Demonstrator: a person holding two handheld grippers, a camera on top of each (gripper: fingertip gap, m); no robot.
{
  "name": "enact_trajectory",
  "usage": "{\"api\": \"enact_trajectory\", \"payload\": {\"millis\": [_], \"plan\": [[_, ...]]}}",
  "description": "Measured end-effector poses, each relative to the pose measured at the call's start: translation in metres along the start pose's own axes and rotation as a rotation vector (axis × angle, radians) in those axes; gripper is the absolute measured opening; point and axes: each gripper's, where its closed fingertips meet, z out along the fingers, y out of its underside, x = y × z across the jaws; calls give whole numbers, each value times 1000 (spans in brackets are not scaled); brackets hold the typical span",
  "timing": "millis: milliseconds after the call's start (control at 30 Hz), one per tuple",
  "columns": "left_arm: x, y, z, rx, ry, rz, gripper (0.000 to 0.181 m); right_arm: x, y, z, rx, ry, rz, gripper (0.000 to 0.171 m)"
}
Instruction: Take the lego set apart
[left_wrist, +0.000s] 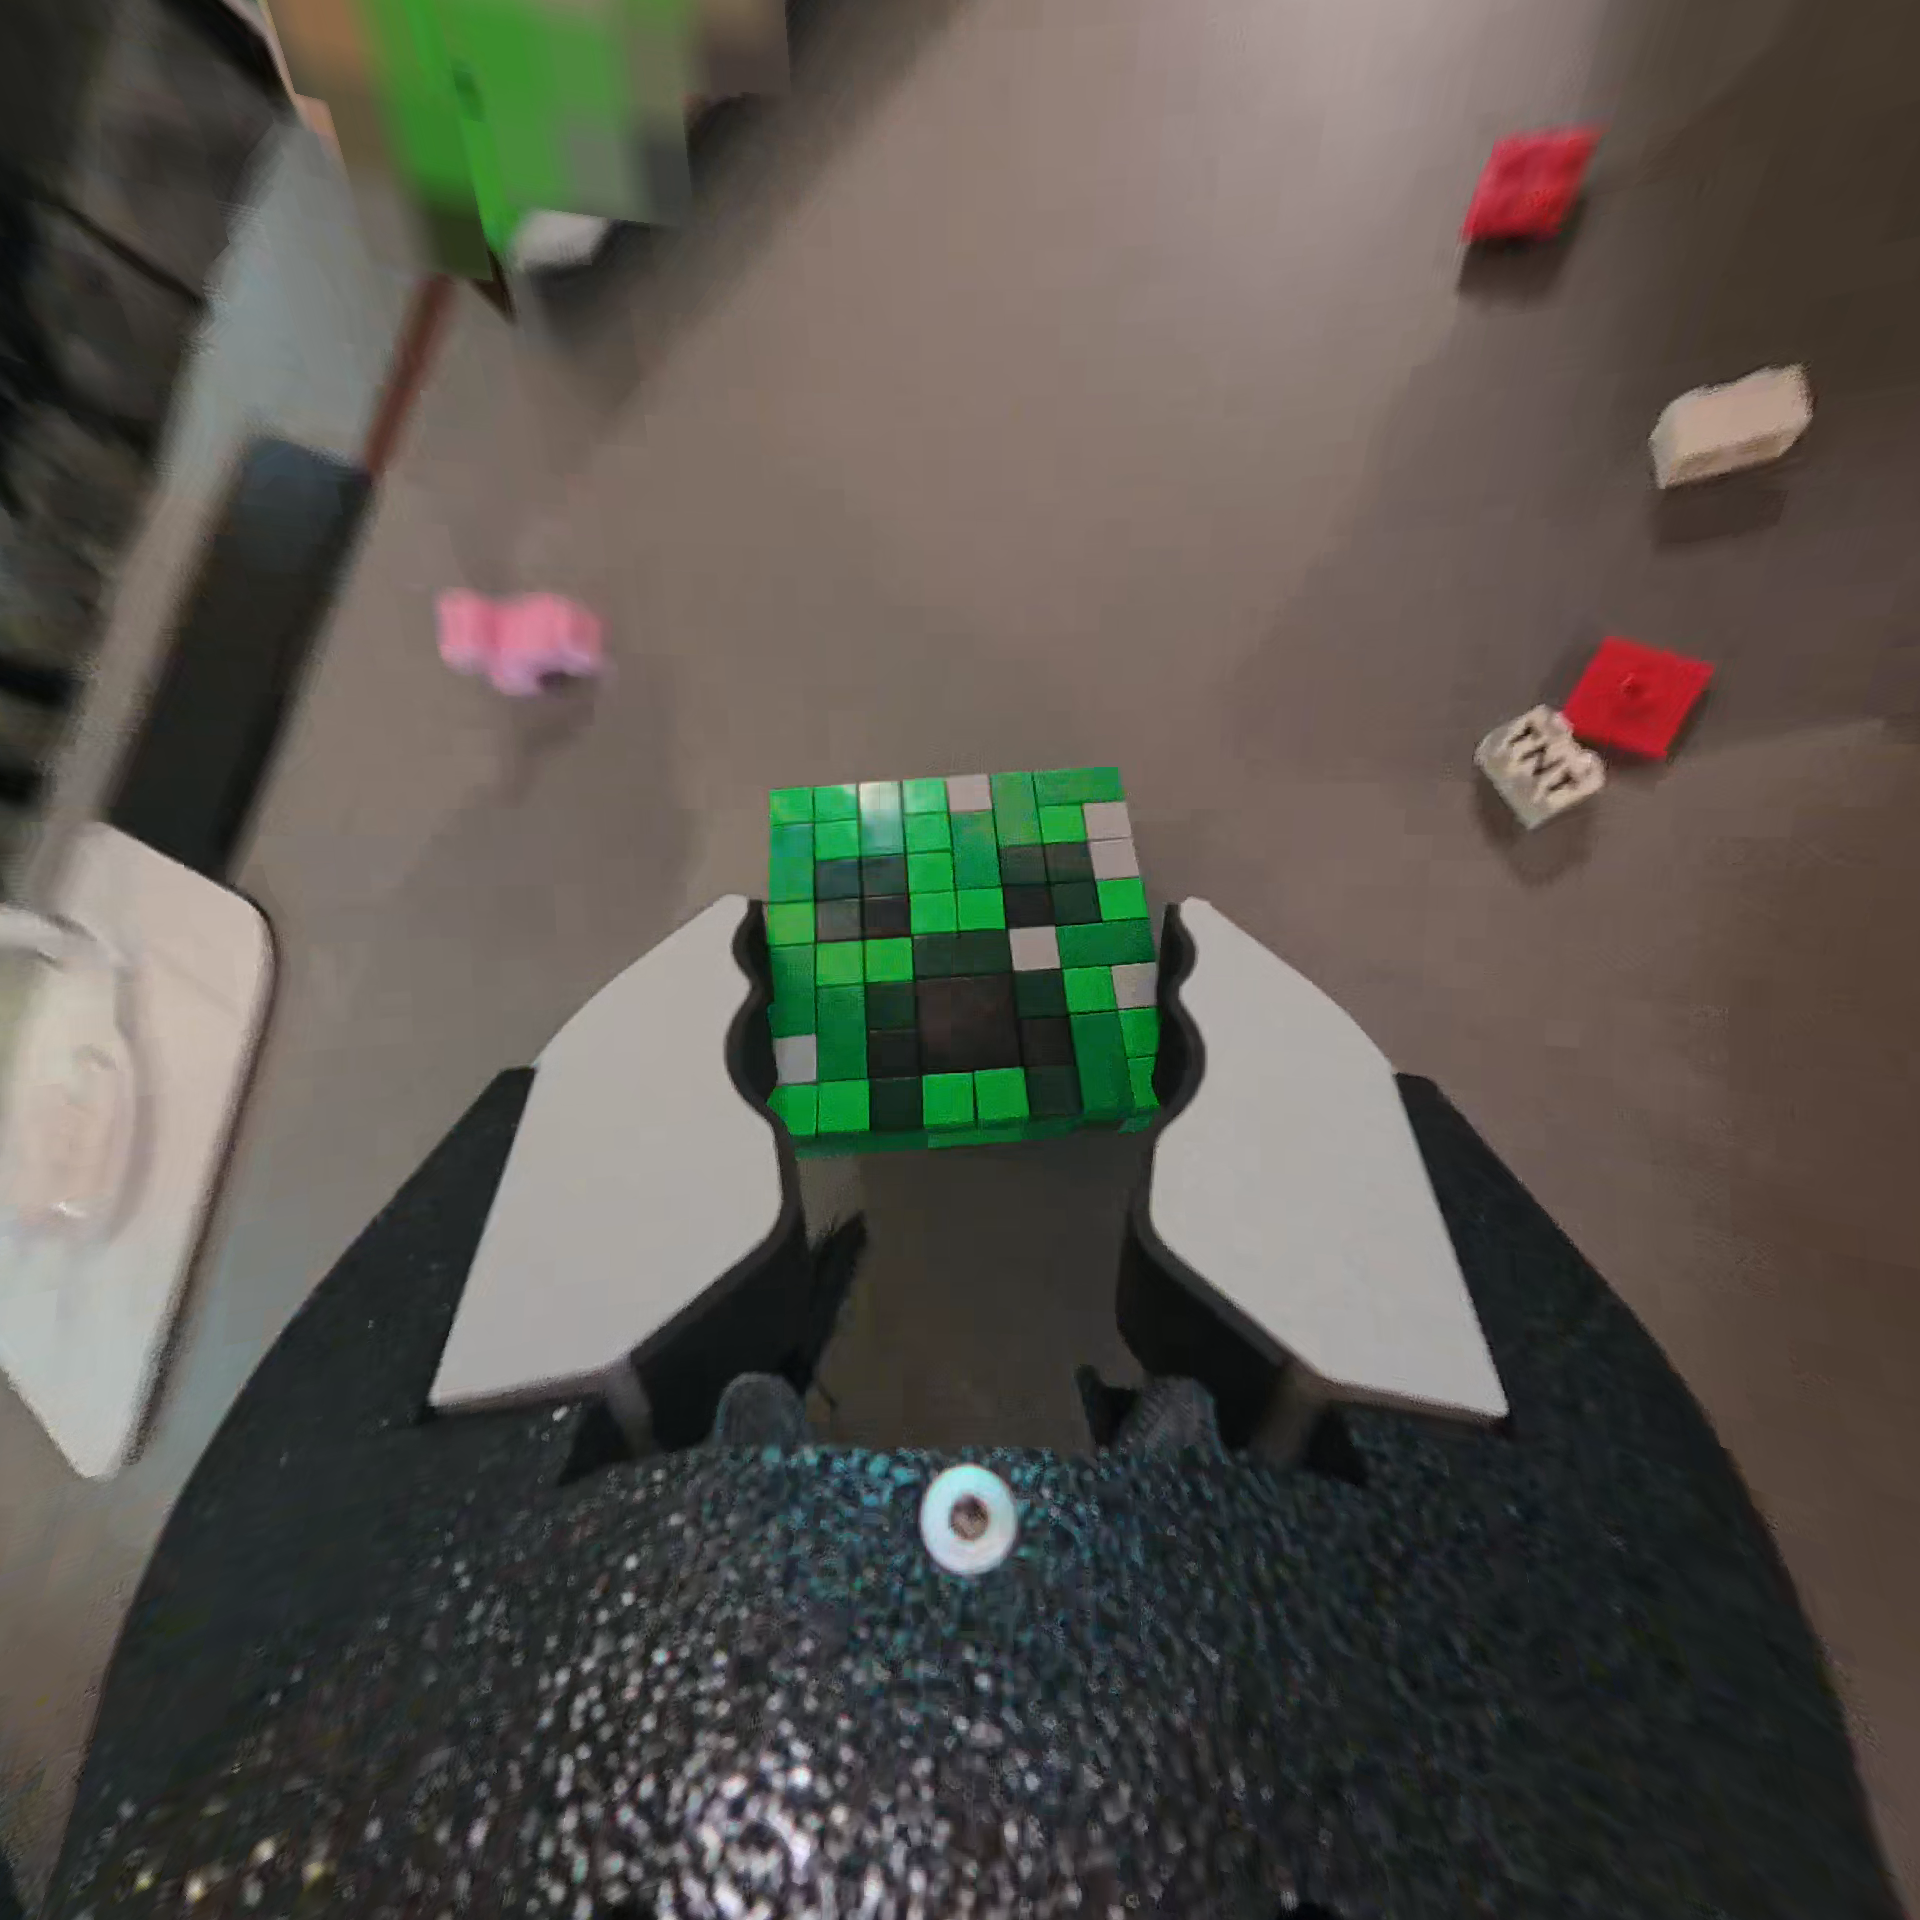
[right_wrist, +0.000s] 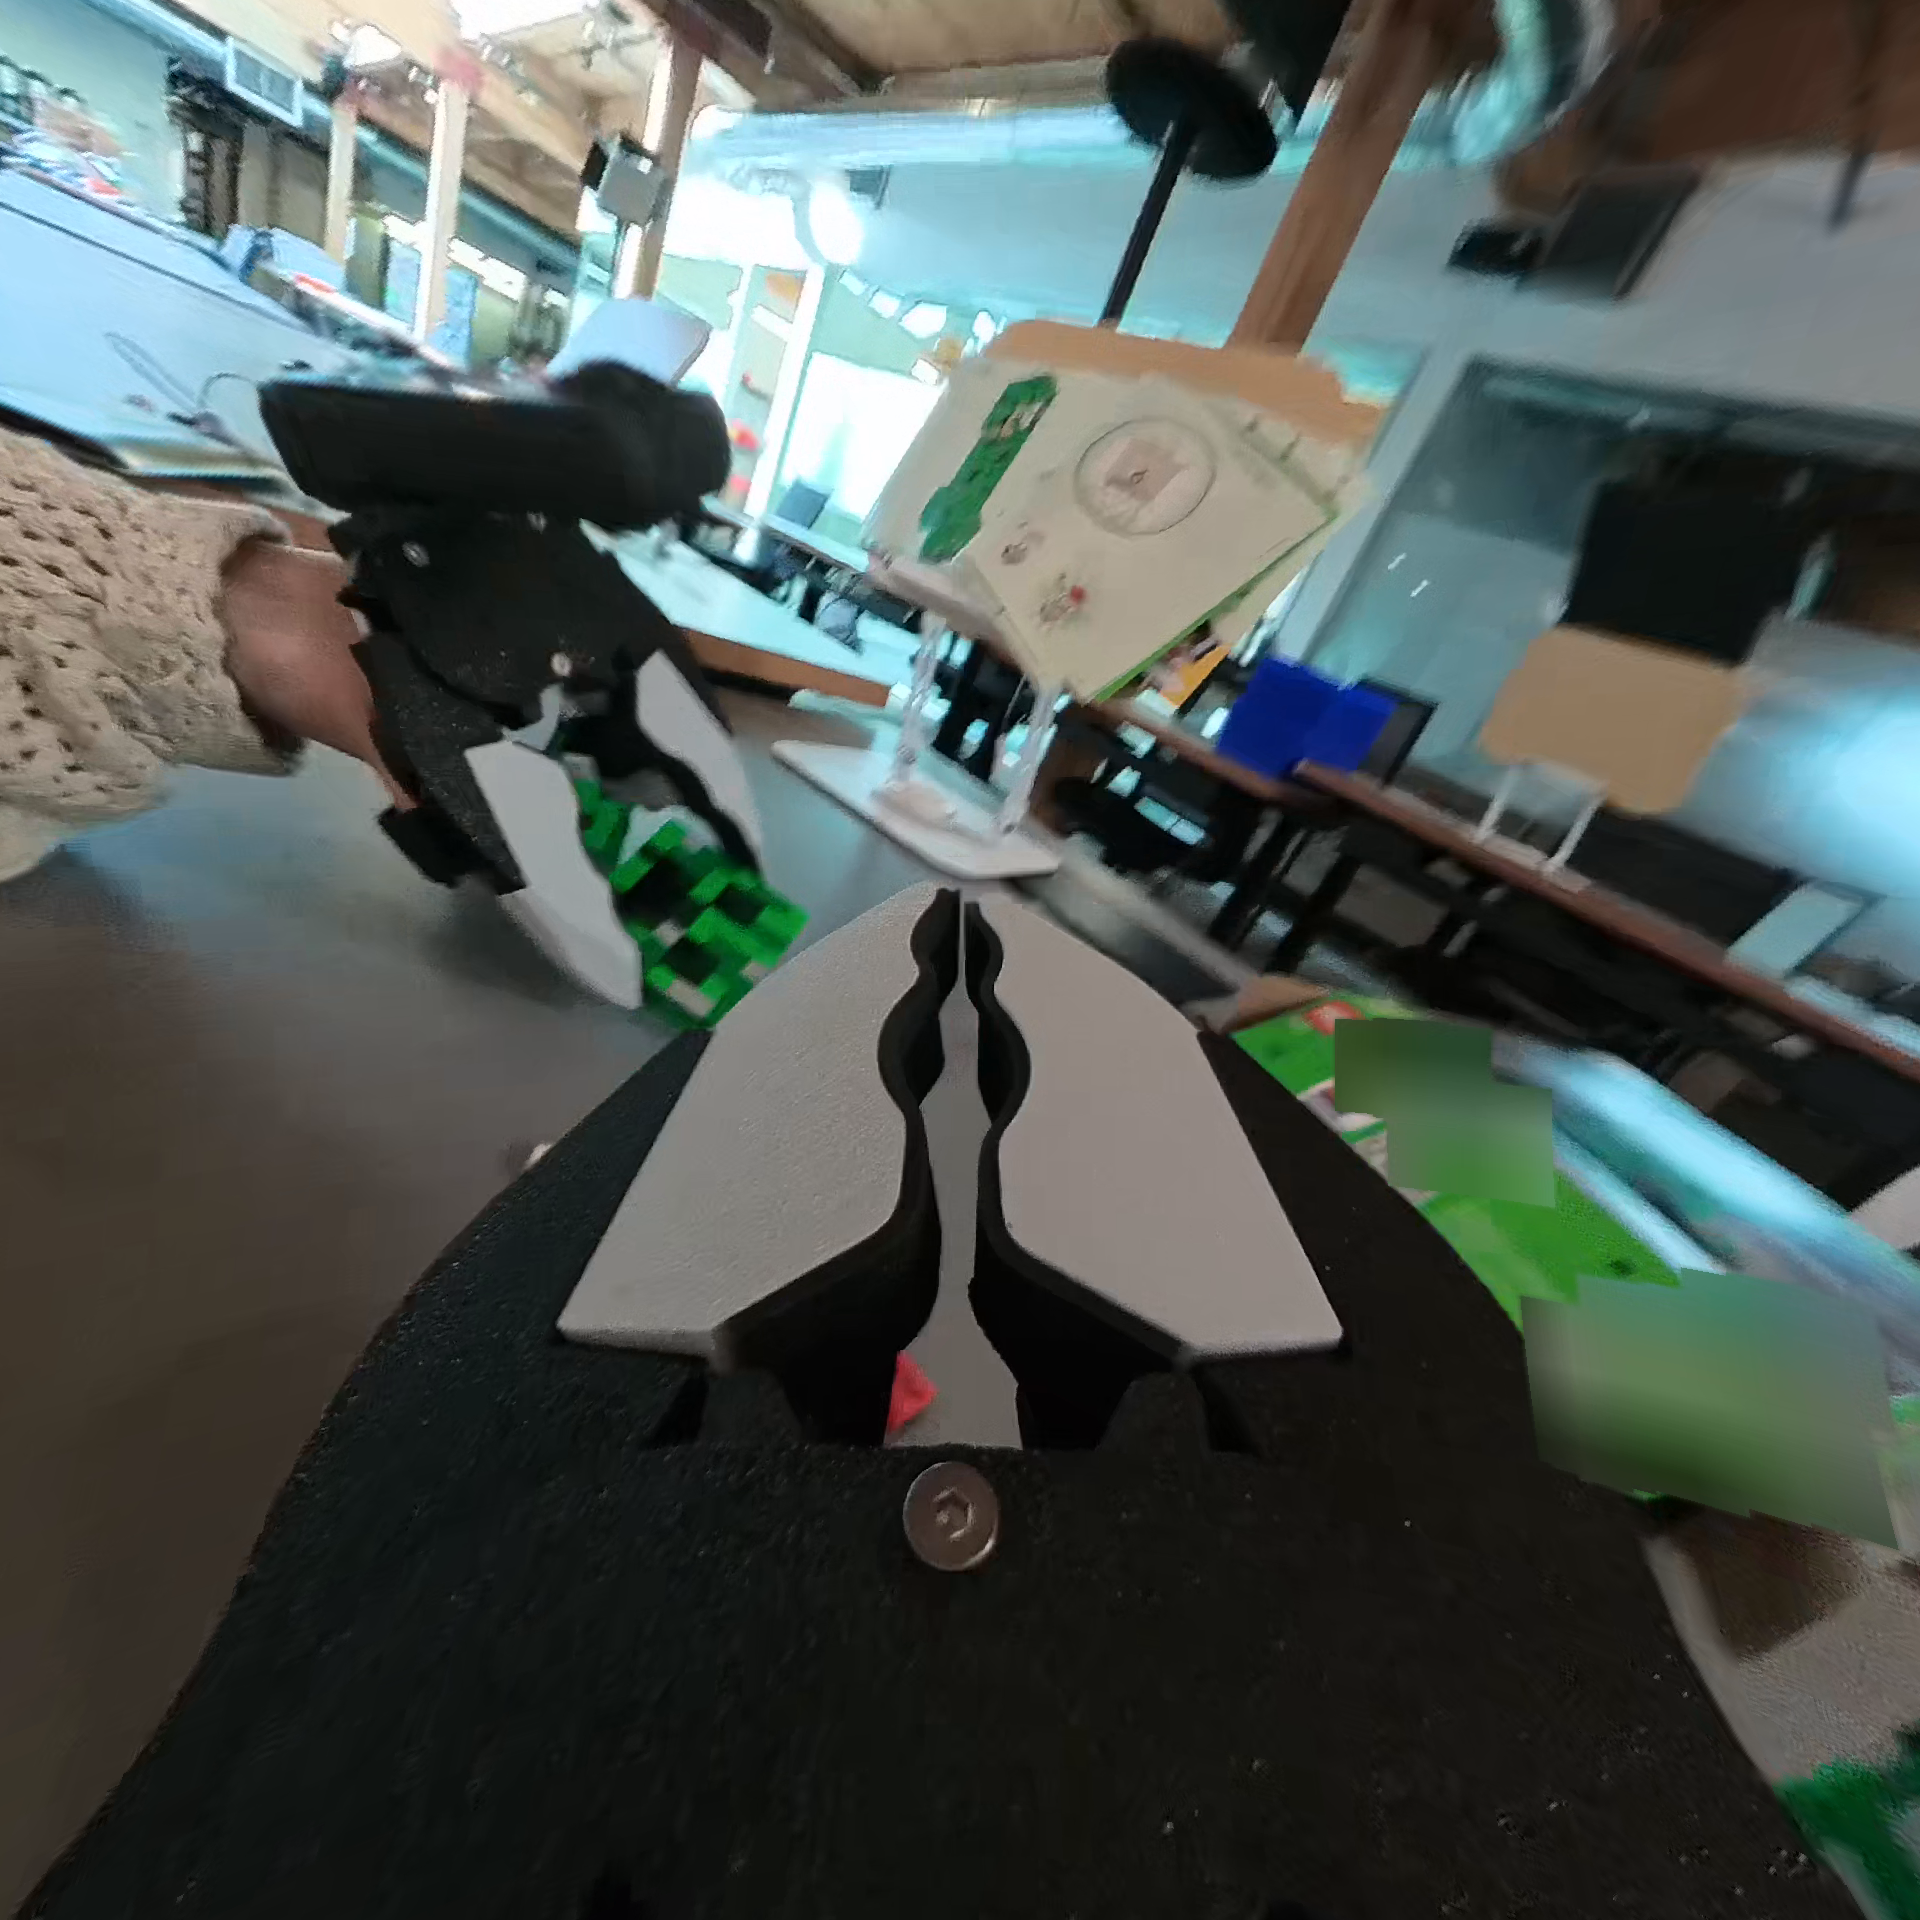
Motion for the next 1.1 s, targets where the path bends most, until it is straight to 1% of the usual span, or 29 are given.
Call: {"api": "enact_trajectory", "payload": {"millis": [67, 200, 300, 433, 567, 600, 633, 667, 733, 767, 833, 900, 967, 1067, 1100], "plan": [[3, -18, -2, 87, -68, 103, 71, -11, 15, 7, -76, -89, 114, 8], [22, -43, -3, 214, -125, 258, 71, -28, 36, 15, -198, -218, 353, 26], [41, -66, -11, 399, -118, 342, 70, -34, 41, 16, -222, -264, 473, 37], [59, -86, -29, 590, -146, 445, 70, -43, 34, 15, -199, -386, 706, 46], [73, -97, -46, 728, -146, 501, 70, -62, 25, 10, -204, -568, 874, 46], [76, -99, -48, 746, -141, 510, 70, -67, 23, 8, -210, -608, 886, 41], [78, -100, -50, 760, -131, 511, 70, -72, 22, 7, -224, -641, 881, 31], [79, -101, -51, 768, -126, 504, 70, -74, 24, 7, -243, -649, 858, 18], [76, -102, -50, 772, -133, 474, 69, -69, 25, 8, -239, -605, 783, 17], [73, -103, -51, 773, -134, 446, 73, -65, 26, 8, -230, -571, 711, 17], [64, -103, -52, 774, -143, 396, 79, -56, 31, 8, -237, -471, 515, 17], [56, -101, -52, 762, -160, 384, 79, -47, 36, 7, -252, -371, 259, 17], [51, -97, -48, 734, -183, 394, 78, -45, 38, 6, -261, -316, 30, 17], [55, -92, -39, 691, -205, 459, 73, -56, 40, 5, -260, -307, -253, 17], [58, -90, -35, 673, -213, 491, 64, -63, 40, 5, -252, -328, -316, 17]]}}
